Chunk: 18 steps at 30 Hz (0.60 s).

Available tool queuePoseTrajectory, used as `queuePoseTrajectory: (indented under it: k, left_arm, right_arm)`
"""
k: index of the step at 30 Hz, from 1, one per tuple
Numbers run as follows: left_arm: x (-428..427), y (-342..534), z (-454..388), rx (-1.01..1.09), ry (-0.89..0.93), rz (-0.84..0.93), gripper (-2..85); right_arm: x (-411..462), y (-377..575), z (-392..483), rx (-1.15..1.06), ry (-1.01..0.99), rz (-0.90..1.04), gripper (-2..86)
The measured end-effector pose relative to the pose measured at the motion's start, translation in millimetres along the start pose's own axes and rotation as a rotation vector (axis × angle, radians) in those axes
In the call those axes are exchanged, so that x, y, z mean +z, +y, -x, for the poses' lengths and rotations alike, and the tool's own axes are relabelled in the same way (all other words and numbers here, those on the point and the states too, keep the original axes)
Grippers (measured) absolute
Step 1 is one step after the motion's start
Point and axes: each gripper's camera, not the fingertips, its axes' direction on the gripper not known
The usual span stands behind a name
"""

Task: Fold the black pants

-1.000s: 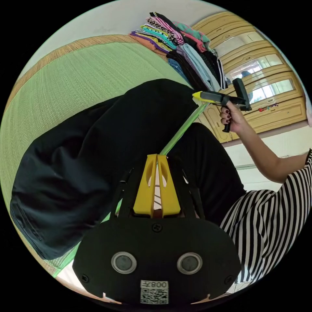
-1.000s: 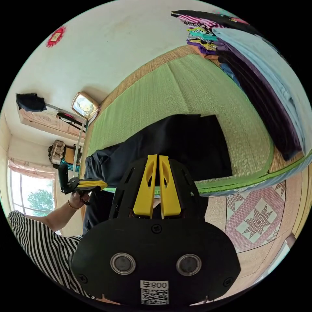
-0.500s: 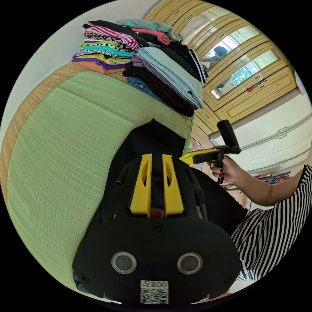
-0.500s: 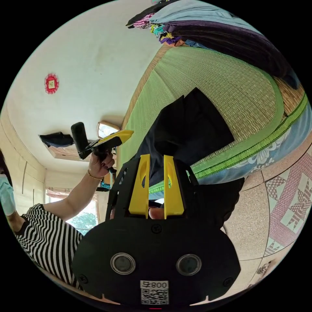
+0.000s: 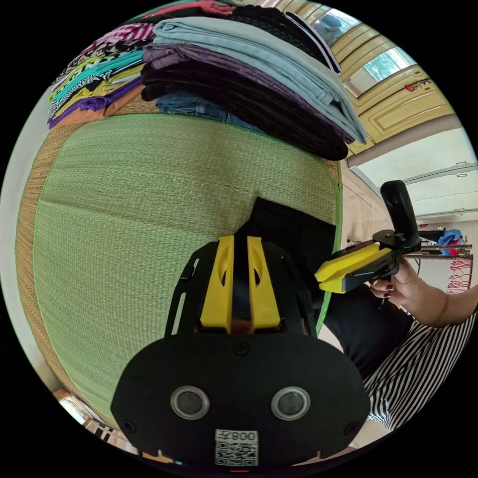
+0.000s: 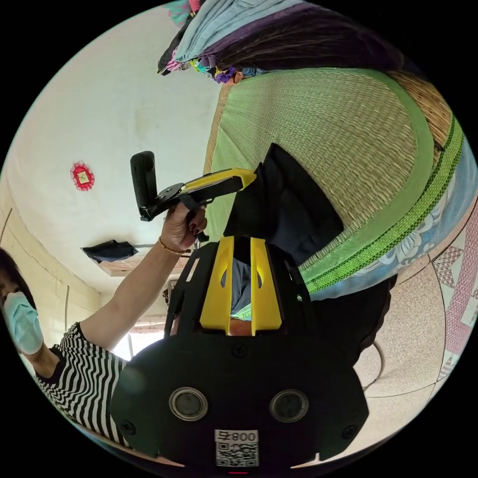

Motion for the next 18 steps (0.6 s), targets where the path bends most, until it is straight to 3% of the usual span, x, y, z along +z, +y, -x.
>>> queuePoseTrajectory:
  k: [9, 18]
  left_arm:
    - [5.8, 0.6, 12.8, -0.047, 0.078, -0.107, 0.8]
    - [-7.0, 3.2, 13.7, -0.043, 0.145, -0.231, 0.6]
  right_arm:
    - [-43.8, 14.9, 41.5, -0.062, 0.018, -0.013, 0.2]
    - [-97.3, 42.7, 64.5, -0.078, 0.029, -0.085, 4.5]
